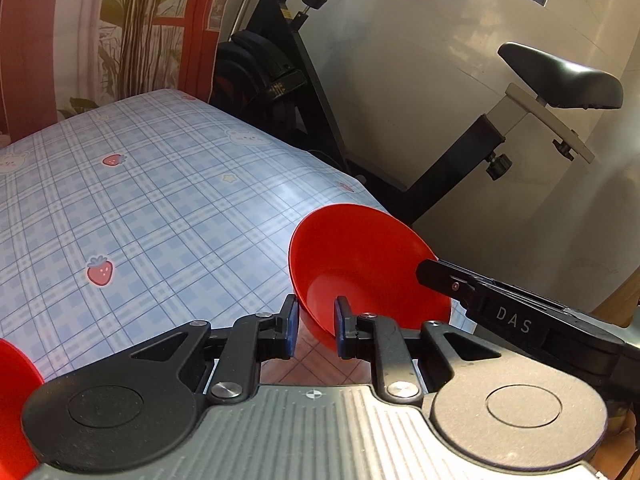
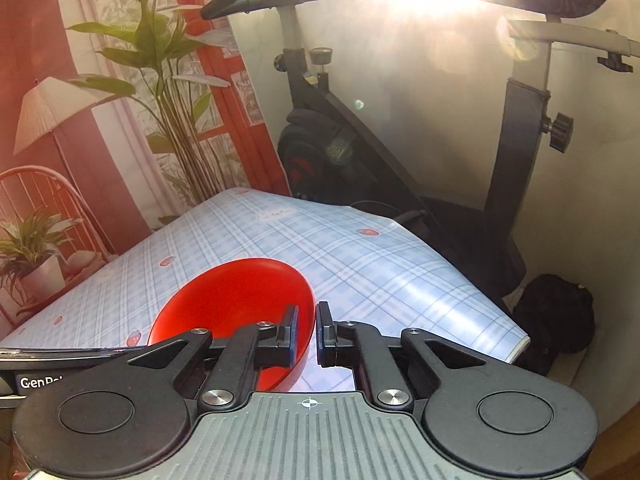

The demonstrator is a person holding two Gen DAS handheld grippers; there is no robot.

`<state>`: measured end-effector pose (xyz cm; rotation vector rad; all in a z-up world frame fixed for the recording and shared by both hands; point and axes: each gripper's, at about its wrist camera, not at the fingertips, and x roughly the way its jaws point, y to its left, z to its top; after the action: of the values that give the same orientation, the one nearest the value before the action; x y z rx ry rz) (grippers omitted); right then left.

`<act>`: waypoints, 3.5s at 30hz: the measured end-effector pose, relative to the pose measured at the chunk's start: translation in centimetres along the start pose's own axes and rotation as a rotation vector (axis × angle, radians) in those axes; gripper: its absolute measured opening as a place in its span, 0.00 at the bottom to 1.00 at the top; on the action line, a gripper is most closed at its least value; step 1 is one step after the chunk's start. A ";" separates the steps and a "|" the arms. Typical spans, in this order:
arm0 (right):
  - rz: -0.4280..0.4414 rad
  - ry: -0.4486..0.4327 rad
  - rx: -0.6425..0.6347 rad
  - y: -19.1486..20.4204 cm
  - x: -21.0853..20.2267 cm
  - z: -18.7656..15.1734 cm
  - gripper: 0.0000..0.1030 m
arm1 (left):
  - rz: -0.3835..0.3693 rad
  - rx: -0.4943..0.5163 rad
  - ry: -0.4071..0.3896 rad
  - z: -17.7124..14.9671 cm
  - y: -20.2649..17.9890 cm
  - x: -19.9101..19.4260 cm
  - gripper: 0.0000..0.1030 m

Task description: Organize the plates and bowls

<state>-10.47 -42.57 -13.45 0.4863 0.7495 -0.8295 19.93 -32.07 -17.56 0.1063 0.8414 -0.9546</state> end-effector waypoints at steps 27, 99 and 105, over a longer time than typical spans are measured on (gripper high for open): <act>0.294 -0.023 -0.191 17.4 -3.5 4.5 0.09 | 0.152 -0.254 -0.278 1.3 8.3 -16.9 0.19; 0.347 0.251 -0.081 18.6 3.9 -7.0 0.16 | 0.345 -0.360 -0.029 -6.5 14.0 -14.5 0.21; 0.362 0.261 -0.069 18.4 4.2 -7.1 0.16 | 0.339 -0.364 -0.007 -6.6 14.2 -13.8 0.21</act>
<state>3.23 -29.08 -19.38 0.6537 0.8940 -0.4045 22.71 -11.36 -16.62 -0.0672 0.9428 -0.4747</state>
